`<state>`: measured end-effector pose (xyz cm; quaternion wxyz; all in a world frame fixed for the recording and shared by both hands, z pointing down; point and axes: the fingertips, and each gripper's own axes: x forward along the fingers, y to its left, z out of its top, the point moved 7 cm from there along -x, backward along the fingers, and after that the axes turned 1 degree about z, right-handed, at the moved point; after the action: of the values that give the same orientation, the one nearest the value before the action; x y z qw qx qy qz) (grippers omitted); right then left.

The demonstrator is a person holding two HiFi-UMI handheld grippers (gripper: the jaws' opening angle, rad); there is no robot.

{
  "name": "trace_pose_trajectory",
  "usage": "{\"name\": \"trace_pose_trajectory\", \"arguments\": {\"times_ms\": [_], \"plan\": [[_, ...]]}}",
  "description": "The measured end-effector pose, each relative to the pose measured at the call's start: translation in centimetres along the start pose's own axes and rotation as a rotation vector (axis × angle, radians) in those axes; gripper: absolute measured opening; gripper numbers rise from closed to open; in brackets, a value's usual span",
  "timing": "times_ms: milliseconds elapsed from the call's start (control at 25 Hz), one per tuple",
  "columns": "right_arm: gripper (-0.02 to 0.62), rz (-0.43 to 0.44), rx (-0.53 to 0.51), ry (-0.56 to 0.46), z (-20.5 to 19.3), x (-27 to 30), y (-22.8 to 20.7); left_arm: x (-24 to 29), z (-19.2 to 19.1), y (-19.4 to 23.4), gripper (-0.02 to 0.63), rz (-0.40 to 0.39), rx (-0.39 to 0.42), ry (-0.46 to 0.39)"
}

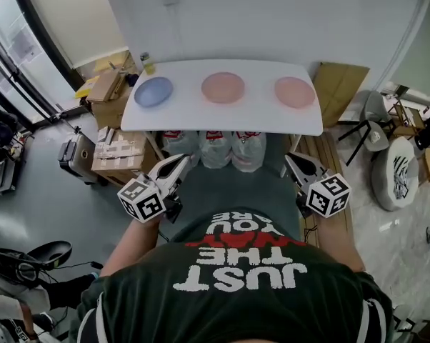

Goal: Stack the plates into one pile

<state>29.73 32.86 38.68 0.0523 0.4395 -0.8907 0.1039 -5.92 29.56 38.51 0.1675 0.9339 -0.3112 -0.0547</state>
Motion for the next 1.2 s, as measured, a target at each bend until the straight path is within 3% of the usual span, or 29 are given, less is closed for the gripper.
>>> {"name": "trace_pose_trajectory", "arguments": {"times_ms": [160,320,560,840,1040,1200], "plan": [[0.005,0.01,0.009,0.02,-0.8,1.0,-2.1,1.5,-0.6,0.8,0.006,0.011,-0.011,0.024],[0.005,0.018,0.012,0.046,-1.0,4.5,-3.8,2.6,-0.4,4.6,0.006,0.028,-0.026,0.027],[0.005,-0.02,0.009,0.054,-0.7,14.7,-6.1,6.3,0.0,16.6,0.006,-0.03,-0.053,0.047],[0.005,-0.12,0.029,-0.009,4.9,30.4,-9.8,13.9,5.3,32.7,0.006,-0.171,-0.039,0.127],[0.005,-0.173,0.04,-0.002,7.7,38.1,-12.0,17.1,7.8,40.2,0.006,-0.224,-0.055,0.164],[0.005,-0.182,0.054,0.036,8.0,41.6,-14.2,19.8,8.0,43.2,0.006,-0.241,-0.081,0.173]]}}
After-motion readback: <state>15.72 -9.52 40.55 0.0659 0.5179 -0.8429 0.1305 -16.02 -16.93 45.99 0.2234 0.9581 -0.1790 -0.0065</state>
